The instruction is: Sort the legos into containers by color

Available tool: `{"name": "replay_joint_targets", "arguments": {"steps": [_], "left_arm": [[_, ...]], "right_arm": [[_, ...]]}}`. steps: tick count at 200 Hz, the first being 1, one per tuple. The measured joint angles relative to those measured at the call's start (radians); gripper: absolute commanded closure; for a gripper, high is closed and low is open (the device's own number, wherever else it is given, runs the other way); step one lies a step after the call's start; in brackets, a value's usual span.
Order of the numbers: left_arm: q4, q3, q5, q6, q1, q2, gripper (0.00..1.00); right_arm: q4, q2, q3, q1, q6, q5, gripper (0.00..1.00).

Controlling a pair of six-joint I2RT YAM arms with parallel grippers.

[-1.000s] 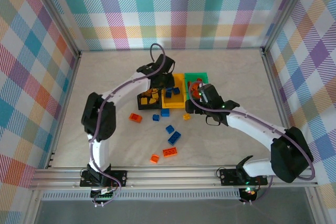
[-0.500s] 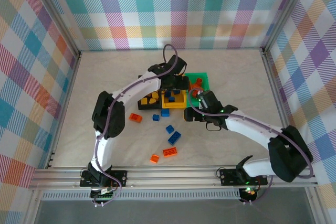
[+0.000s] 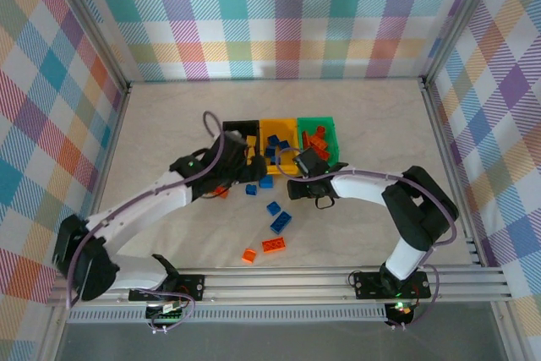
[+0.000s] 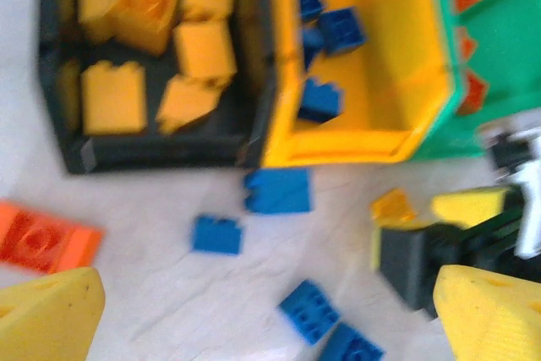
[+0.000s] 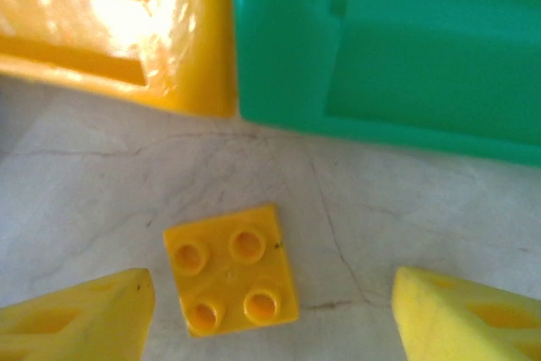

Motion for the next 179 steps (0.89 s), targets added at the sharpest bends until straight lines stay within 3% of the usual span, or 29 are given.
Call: {"name": "replay_joint_targets", "arguments": {"steps": [39,97,145,179], "left_arm": [[-0.023,-0.194,-0.024,-0.053,0.056,-0.167,0.00],[-0.025,-0.265,-0.020,-0.075,0.096,-0.248,0.00],[-0.026,-0.265,-0.013,-0.075,0.101,-0.267,0.00],[-0.048,-0.273,-0.013,-0.075,0.103,-0.296,0.00]], "right_arm": [[-0.088,0.061,0.082,0.036,-0.035,0.065,0.41],[-0.104,0.092,0.122,0.056,-0.056,0.066,0.57],[-0.084,0.067,0.102,0.056,-0.069,0.060,0.60],[-0.084,-0.077,0.089,0.066,-0.092,0.019,0.61]]}}
